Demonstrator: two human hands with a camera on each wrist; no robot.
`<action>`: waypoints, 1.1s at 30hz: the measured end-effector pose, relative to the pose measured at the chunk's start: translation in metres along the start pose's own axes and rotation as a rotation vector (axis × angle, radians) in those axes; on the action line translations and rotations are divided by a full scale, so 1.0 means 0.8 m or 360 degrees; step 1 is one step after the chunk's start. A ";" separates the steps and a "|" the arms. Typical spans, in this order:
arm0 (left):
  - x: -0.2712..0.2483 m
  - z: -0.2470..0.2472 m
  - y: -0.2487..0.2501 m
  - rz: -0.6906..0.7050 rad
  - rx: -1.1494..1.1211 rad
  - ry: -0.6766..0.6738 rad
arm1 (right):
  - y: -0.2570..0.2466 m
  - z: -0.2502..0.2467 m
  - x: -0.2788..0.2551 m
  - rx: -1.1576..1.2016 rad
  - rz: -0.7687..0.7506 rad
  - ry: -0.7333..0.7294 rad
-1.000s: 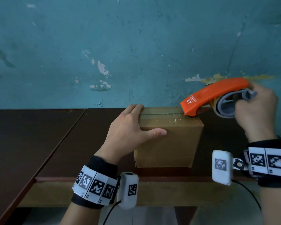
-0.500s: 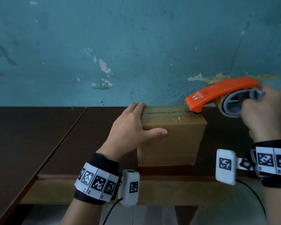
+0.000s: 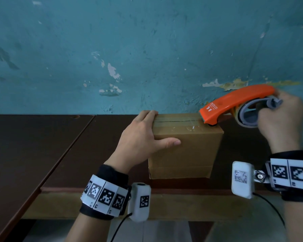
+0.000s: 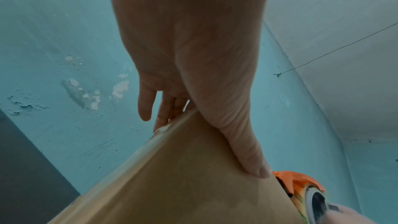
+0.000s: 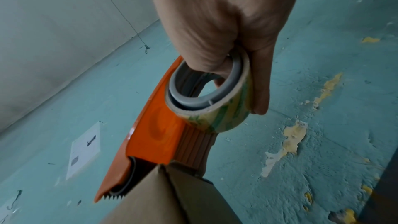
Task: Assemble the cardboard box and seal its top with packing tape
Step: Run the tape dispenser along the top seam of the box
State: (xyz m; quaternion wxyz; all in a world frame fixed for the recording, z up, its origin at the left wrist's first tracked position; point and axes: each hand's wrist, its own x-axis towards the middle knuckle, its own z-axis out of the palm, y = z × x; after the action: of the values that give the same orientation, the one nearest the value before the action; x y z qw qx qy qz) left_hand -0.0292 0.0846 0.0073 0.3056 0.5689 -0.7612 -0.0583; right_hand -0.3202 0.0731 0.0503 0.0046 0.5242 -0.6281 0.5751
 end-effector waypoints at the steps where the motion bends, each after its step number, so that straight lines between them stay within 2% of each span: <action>1: 0.000 0.000 0.000 -0.0002 -0.0024 -0.0001 | 0.000 0.000 0.000 -0.0010 0.0001 -0.0002; 4: -0.001 0.002 0.001 -0.0046 -0.0207 -0.0005 | -0.003 -0.001 0.000 -0.0028 0.0031 -0.0018; 8: -0.002 0.010 0.001 -0.0141 -0.0636 0.0035 | -0.006 -0.001 -0.001 -0.0025 0.0026 -0.0012; 14: -0.006 0.022 -0.005 -0.0281 -0.1508 -0.0016 | -0.003 -0.003 -0.003 0.0016 0.0031 0.0015; 19: 0.006 0.033 0.002 -0.0628 -0.1903 0.0002 | 0.000 -0.003 0.000 0.0027 0.0033 0.0013; 22: 0.004 0.037 0.007 -0.0743 -0.2020 0.0003 | -0.002 -0.003 -0.004 0.0036 0.0056 0.0005; 26: -0.002 0.058 0.001 -0.0790 -0.2156 -0.0028 | -0.003 -0.002 -0.005 0.0072 0.0110 -0.0005; 33: -0.006 0.081 -0.016 -0.0896 -0.1916 0.0001 | -0.006 -0.007 -0.005 0.0030 0.0099 -0.0021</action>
State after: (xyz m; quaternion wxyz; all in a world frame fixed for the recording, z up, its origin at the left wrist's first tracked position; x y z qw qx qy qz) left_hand -0.0520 0.0674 -0.0525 0.5434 0.4760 -0.4181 -0.5507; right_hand -0.3187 0.0804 0.0531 -0.0226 0.5082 -0.6387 0.5773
